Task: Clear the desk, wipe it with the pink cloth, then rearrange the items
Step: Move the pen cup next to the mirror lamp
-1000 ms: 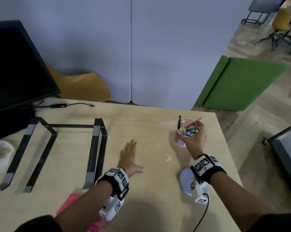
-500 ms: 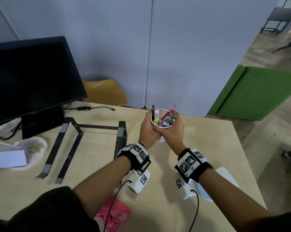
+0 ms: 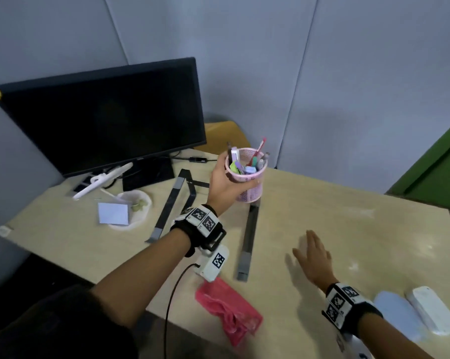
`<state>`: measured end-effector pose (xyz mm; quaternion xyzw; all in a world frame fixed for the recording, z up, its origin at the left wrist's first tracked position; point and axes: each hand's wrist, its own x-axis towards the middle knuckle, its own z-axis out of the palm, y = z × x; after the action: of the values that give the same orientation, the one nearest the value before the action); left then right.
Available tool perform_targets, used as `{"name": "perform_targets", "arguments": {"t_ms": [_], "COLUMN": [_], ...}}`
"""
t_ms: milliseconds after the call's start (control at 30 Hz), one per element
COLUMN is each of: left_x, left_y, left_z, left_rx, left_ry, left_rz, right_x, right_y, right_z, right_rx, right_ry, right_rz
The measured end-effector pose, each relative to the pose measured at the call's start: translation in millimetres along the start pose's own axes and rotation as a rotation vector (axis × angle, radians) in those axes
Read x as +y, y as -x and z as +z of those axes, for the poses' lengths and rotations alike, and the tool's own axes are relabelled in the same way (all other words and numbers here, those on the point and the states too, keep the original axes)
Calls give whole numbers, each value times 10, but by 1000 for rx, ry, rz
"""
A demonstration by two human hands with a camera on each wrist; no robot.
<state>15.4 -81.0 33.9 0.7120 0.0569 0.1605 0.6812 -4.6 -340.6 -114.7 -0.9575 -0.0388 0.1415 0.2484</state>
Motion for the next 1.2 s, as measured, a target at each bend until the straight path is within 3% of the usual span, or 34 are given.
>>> {"name": "perform_targets", "arguments": {"t_ms": [167,367,533,700,900,1200], "left_x": [26,-13,-275,-539,-847,-1178], "left_y": [159,596,1009,1240,1240,1204], "left_z": [-915,-1860,-2343,-2496,-2441,-2267], "left_rx": [194,343,478,584,757,727], "left_ry": [-97,-227,-310,-372,-428,-452], "left_rz": [22,-21,-50,-88,-274,-386], "right_x": [137,-96,-194,-179,-180,-90], "right_y": [160,145,123,150,164,164], "right_z": [441,658,715,702,701,751], "right_rx": [-160,-68,-67,-59,-40,-21], "right_ry": [195,149,131,153,159,208], "right_rz": [108,182,248,238,231,215]}}
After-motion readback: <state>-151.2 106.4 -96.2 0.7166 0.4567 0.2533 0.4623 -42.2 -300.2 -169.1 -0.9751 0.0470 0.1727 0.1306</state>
